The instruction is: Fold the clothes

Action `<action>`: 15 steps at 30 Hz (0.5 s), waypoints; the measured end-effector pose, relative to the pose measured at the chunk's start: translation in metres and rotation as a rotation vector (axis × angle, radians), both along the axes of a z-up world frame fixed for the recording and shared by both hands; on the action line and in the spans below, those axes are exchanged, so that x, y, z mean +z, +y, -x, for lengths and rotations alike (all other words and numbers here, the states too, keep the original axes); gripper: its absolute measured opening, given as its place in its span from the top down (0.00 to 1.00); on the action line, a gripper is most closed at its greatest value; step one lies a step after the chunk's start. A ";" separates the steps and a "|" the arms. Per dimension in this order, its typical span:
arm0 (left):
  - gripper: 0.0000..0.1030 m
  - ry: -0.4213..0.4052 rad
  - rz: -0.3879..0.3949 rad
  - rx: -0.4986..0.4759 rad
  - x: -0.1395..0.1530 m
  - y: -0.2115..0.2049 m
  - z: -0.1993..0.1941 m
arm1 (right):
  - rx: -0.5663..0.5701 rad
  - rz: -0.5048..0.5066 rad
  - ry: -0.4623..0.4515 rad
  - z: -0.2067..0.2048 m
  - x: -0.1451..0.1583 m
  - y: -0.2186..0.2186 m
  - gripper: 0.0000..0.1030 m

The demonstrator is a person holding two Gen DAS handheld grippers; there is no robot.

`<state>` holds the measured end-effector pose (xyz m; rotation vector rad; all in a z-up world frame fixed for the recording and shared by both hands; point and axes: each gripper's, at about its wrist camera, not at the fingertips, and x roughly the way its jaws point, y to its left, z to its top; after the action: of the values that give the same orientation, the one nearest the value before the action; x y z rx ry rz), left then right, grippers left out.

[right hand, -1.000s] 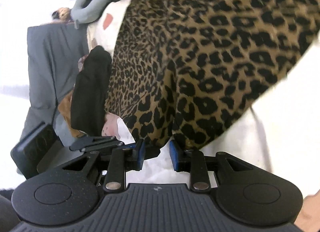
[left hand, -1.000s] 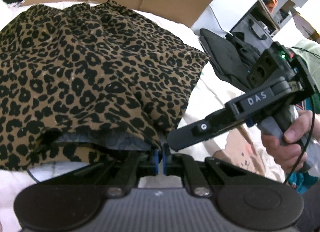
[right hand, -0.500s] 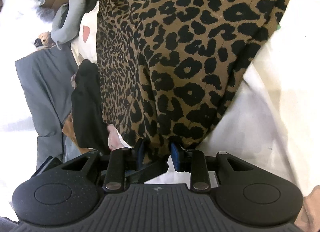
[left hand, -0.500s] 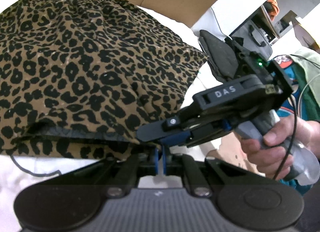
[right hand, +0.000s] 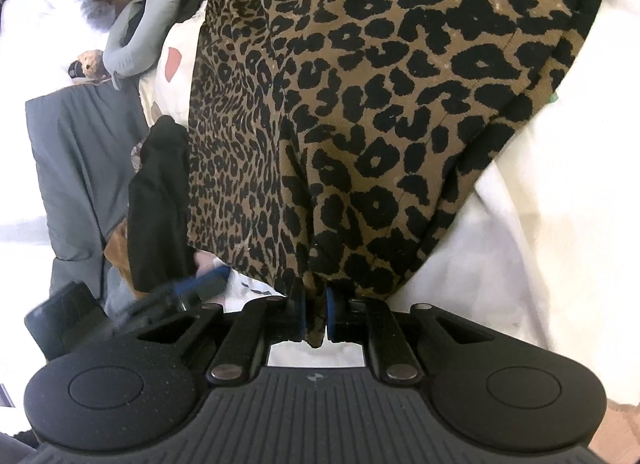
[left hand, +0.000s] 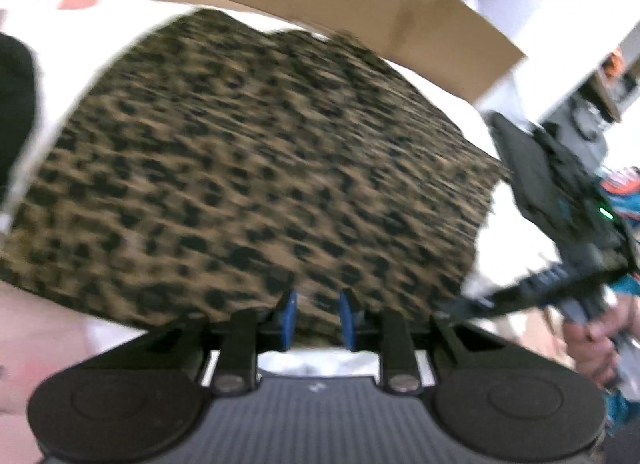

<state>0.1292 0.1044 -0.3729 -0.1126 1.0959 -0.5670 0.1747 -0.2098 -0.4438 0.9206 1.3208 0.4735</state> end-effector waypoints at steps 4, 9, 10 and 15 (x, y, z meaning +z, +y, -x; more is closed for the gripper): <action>0.67 -0.051 -0.087 0.095 0.000 0.023 -0.020 | 0.017 0.038 -0.023 0.000 0.002 0.000 0.93; 0.63 -0.086 -0.157 0.204 0.000 0.053 -0.040 | 0.035 0.074 -0.046 0.000 0.004 0.001 0.93; 0.60 -0.097 -0.183 0.218 0.001 0.057 -0.042 | 0.037 0.078 -0.047 0.000 0.004 0.000 0.93; 0.42 -0.122 -0.262 0.294 0.000 0.086 -0.049 | 0.042 0.088 -0.050 0.001 0.004 -0.001 0.93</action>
<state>0.1780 0.1902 -0.3729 -0.0097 1.0029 -0.1624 0.1740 -0.2113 -0.4402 0.8047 1.3071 0.4645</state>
